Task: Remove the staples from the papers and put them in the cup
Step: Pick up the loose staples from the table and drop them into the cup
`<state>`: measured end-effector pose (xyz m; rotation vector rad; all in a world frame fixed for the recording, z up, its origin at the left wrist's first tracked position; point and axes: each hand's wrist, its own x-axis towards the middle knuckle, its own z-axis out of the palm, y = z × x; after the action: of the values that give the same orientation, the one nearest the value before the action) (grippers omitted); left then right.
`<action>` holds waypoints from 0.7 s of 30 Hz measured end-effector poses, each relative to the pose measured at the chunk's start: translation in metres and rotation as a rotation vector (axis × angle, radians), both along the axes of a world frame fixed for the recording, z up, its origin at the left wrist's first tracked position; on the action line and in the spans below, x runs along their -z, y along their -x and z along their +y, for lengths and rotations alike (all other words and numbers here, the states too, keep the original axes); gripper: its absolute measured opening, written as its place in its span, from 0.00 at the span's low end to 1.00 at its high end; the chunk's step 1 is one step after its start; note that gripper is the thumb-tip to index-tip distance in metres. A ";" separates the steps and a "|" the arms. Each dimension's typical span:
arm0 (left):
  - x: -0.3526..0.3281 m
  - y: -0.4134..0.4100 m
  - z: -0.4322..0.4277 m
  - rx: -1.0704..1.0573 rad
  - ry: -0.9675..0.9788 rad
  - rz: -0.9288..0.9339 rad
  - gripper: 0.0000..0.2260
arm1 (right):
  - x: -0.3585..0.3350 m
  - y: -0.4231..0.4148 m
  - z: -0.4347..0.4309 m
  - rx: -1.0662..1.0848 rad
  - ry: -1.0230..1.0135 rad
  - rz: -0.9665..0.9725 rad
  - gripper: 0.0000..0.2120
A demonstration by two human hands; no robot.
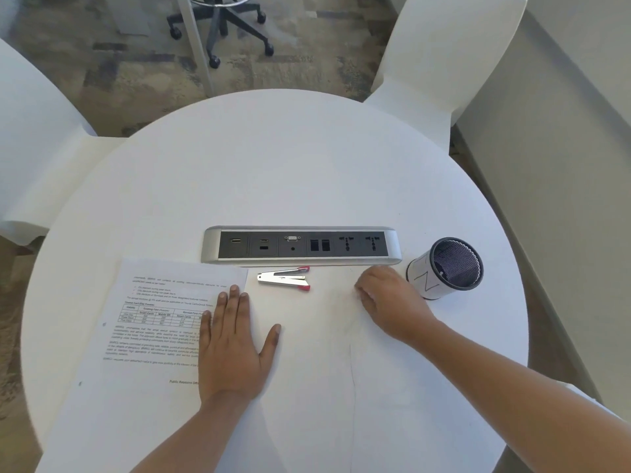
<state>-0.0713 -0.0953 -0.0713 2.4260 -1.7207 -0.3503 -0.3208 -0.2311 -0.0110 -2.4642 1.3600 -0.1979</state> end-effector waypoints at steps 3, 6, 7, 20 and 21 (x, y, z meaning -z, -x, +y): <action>-0.001 0.000 0.000 -0.004 0.000 0.000 0.37 | -0.005 0.011 -0.005 0.320 -0.066 -0.068 0.05; -0.001 0.001 0.000 -0.005 0.004 0.007 0.37 | -0.001 0.013 -0.009 0.441 -0.220 0.029 0.10; -0.001 0.001 0.000 -0.005 0.005 0.007 0.37 | 0.000 0.011 -0.008 0.458 -0.251 0.056 0.12; 0.000 0.001 0.001 -0.003 0.006 0.014 0.37 | -0.001 -0.028 0.013 0.225 -0.196 0.176 0.07; 0.000 0.001 0.000 -0.004 0.004 0.012 0.37 | -0.002 -0.029 0.013 0.219 -0.189 0.186 0.07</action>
<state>-0.0725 -0.0950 -0.0709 2.4196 -1.7097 -0.3594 -0.2916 -0.2186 -0.0090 -2.2219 1.6447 0.1095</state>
